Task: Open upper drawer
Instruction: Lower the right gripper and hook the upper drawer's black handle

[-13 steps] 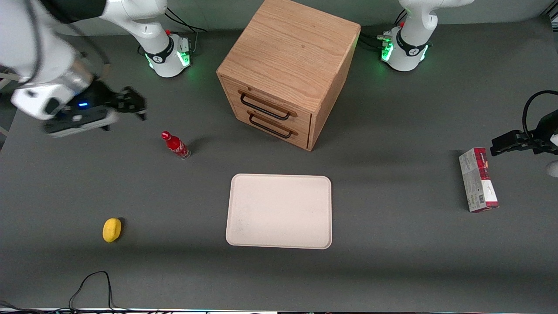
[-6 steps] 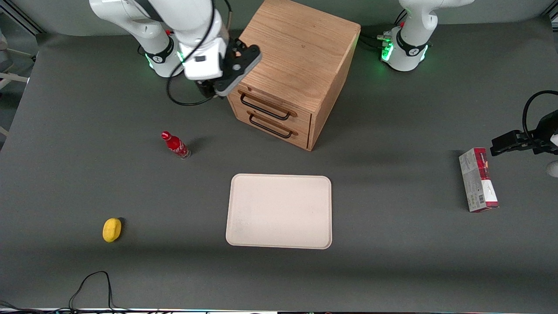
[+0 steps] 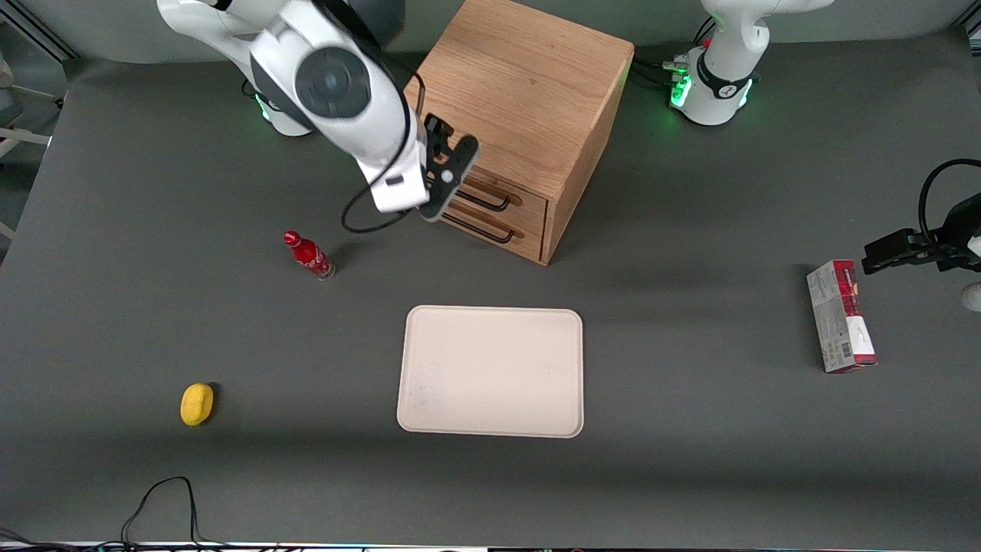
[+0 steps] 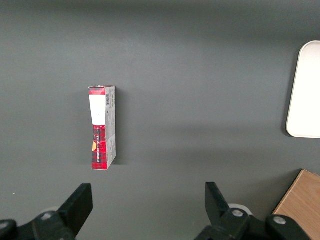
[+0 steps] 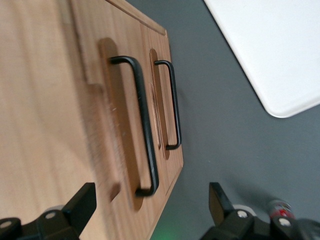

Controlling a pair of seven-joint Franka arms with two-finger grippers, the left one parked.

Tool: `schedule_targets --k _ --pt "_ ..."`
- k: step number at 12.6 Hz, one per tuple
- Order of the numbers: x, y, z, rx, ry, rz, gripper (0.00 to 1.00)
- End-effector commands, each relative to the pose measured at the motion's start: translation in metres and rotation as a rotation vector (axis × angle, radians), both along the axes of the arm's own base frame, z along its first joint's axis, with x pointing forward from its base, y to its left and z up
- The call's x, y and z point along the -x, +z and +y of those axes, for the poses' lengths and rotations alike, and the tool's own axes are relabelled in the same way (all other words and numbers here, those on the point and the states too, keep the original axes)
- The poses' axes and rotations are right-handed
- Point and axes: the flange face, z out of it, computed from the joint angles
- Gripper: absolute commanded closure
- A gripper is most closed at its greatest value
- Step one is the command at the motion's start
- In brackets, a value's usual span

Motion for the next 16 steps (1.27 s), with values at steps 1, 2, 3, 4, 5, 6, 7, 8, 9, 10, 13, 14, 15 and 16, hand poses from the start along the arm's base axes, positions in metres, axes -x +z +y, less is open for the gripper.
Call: schedule_targets --k 1,2,3,4,5,6,7,8,9,10,13,14,15,16 --pt "-0.018 -0.036 0.010 -0.064 0.019 0.077 0.00" --pt "-0.020 -0.044 0.013 -0.073 0.017 0.079 0.00" --pt "-0.018 -0.051 0.016 -0.076 0.017 0.076 0.00" --pt "-0.015 -0.057 0.020 -0.081 0.017 0.070 0.00" --pt "-0.014 -0.062 0.021 -0.084 0.015 0.067 0.00" --pt "-0.014 -0.065 0.023 -0.086 0.012 0.060 0.00" --pt "-0.013 -0.068 0.025 -0.086 0.018 0.059 0.00" --pt "-0.014 -0.072 0.024 -0.082 0.018 0.059 0.00" --pt "-0.016 -0.074 0.024 -0.082 0.018 0.051 0.00" --pt "-0.018 -0.080 0.023 -0.071 0.023 0.048 0.00" --pt "-0.023 -0.092 0.021 -0.045 0.040 0.030 0.00" --pt "-0.027 -0.095 0.019 -0.030 0.057 0.012 0.00" --pt "-0.031 -0.098 0.016 -0.021 0.076 -0.005 0.00" --pt "-0.037 -0.101 0.011 -0.012 0.089 -0.020 0.00"
